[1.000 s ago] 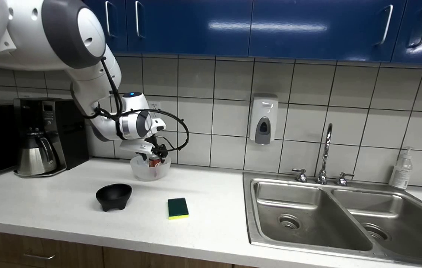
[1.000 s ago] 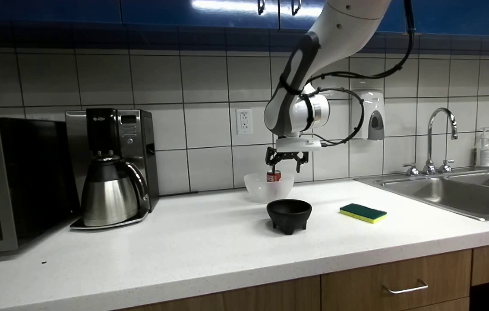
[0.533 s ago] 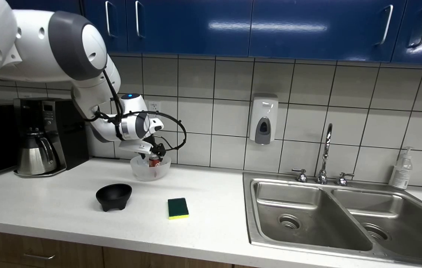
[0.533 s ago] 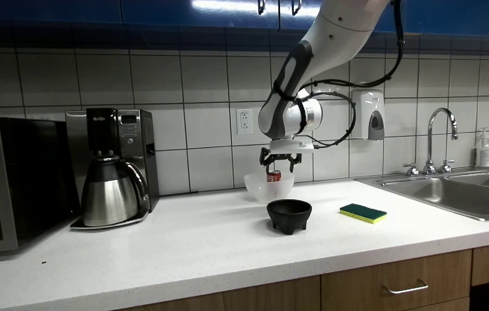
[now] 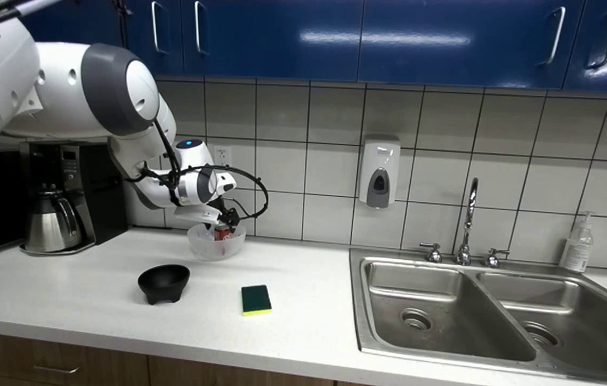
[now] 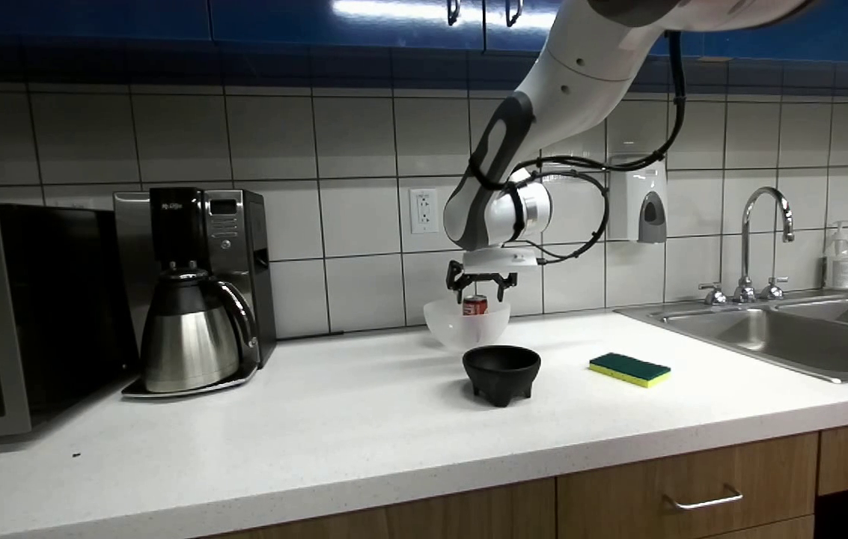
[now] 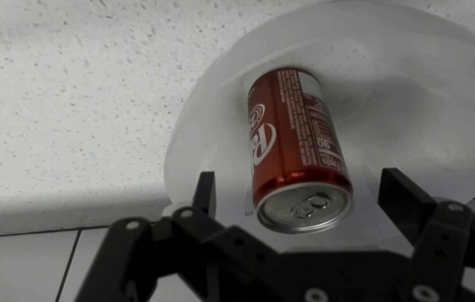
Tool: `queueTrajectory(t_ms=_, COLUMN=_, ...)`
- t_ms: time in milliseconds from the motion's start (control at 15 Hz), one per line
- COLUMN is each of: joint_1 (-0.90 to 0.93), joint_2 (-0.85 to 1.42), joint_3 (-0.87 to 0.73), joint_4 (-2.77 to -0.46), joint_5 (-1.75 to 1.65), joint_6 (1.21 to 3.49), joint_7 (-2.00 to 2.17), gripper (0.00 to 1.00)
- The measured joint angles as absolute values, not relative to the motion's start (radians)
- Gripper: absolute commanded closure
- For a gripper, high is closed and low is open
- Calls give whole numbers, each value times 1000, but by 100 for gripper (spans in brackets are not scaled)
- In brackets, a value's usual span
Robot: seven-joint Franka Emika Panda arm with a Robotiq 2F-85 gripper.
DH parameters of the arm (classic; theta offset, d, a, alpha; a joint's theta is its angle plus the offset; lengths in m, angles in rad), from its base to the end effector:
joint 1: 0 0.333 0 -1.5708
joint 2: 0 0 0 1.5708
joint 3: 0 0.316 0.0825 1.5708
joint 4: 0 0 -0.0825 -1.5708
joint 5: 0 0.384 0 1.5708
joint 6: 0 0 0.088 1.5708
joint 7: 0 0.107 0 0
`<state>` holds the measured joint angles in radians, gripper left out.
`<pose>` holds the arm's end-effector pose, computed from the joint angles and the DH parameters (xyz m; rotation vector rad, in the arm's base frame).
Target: Pick up the brown dr pepper can from the clear bowl and put it on the kitchen counter
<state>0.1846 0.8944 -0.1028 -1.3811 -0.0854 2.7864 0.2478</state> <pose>0.7682 0.0885 0.2321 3.0026 -0.0515 0.8067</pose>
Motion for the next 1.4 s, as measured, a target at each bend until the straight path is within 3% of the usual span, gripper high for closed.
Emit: queueTrajectory(t_ms=1400, joint_1=179, joint_2=999, joint_3=-108, joint_4=-1245, joint_5=-78, joint_6=2783, joint_7=248, gripper=0)
